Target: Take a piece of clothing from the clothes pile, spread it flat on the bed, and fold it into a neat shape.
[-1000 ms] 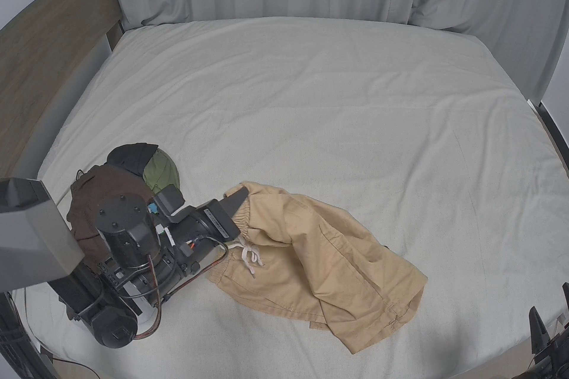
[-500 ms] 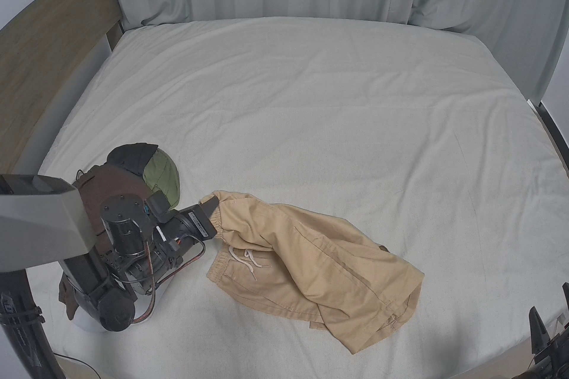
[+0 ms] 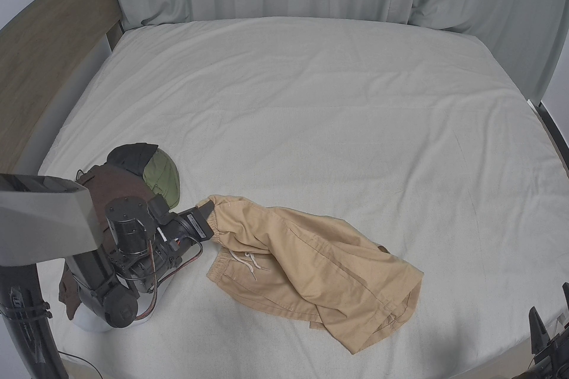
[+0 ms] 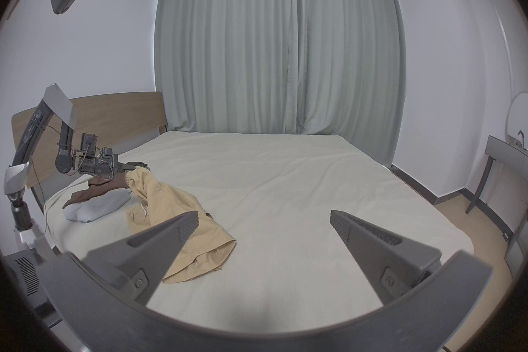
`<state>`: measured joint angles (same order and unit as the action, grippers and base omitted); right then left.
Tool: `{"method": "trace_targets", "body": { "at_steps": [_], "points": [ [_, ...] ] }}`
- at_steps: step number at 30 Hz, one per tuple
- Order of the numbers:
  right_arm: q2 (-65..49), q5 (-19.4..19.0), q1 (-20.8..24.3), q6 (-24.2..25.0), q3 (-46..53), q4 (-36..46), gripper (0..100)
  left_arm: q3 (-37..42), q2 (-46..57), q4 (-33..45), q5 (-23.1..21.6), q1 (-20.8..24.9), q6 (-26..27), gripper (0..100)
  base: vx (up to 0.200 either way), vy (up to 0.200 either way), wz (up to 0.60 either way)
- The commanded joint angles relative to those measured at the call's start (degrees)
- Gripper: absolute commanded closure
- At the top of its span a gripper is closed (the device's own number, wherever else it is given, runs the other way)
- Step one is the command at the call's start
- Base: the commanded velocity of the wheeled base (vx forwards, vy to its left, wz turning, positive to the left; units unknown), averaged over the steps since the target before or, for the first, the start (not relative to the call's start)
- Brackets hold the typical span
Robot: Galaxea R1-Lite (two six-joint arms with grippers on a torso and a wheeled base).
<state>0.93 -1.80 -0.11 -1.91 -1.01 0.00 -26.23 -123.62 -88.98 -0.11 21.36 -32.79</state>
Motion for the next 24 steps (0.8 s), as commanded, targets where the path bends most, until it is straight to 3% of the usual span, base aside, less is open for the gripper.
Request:
{"method": "trace_targets", "body": {
  "at_steps": [1,24],
  "points": [
    [-0.2,0.0,0.0,-0.1,1.0,0.0,0,-0.3,-0.6,-0.3,0.0,-0.2,-0.1,100,0.0,0.0,0.0],
    [-0.2,-1.0,0.2,-0.4,1.0,-0.1,0,-2.7,0.8,-0.4,-0.1,-1.1,1.4,100,0.0,0.0,0.0]
  ]
}}
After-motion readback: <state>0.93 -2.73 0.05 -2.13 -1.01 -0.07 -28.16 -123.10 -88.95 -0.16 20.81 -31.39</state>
